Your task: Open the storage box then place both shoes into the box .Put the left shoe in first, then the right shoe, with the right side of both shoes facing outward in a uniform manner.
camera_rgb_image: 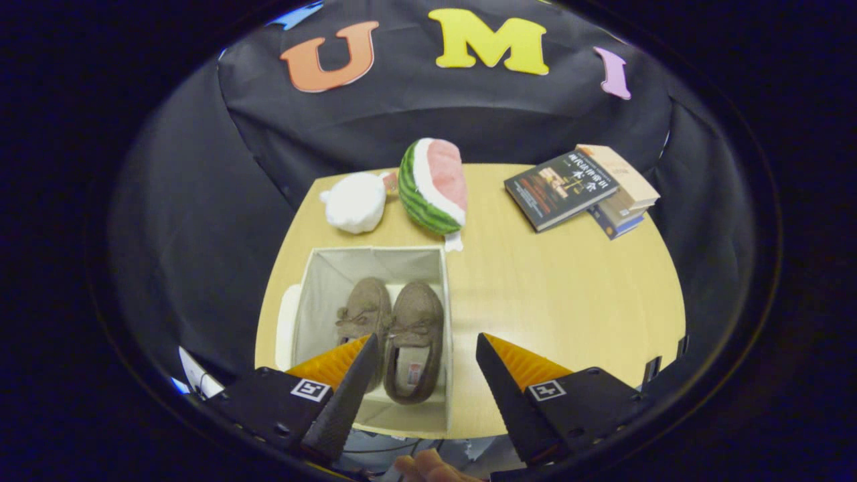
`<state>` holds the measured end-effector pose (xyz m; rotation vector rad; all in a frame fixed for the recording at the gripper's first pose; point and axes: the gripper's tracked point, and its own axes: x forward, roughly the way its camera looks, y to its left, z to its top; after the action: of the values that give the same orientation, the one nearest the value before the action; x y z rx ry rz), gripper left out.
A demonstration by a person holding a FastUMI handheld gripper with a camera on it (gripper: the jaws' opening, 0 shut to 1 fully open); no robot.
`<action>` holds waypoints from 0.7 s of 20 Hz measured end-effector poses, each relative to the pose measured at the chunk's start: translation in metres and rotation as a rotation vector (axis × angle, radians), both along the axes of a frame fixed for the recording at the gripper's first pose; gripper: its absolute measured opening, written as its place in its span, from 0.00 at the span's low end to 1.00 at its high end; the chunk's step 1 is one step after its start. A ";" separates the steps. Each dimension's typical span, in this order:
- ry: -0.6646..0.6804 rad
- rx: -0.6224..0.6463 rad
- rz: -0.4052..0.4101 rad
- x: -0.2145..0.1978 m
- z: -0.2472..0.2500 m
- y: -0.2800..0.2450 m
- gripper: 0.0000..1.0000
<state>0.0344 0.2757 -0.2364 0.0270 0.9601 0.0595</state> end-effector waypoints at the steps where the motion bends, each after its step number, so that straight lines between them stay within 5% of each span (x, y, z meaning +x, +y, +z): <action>1: -0.047 -0.008 -0.004 0.000 0.013 -0.010 0.91; 10: -0.450 -0.058 -0.095 0.000 0.138 -0.128 0.96; 14: -0.670 -0.108 -0.068 -0.010 0.199 -0.160 0.96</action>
<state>0.0248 0.1161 -0.0370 -0.0579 0.2908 -0.0459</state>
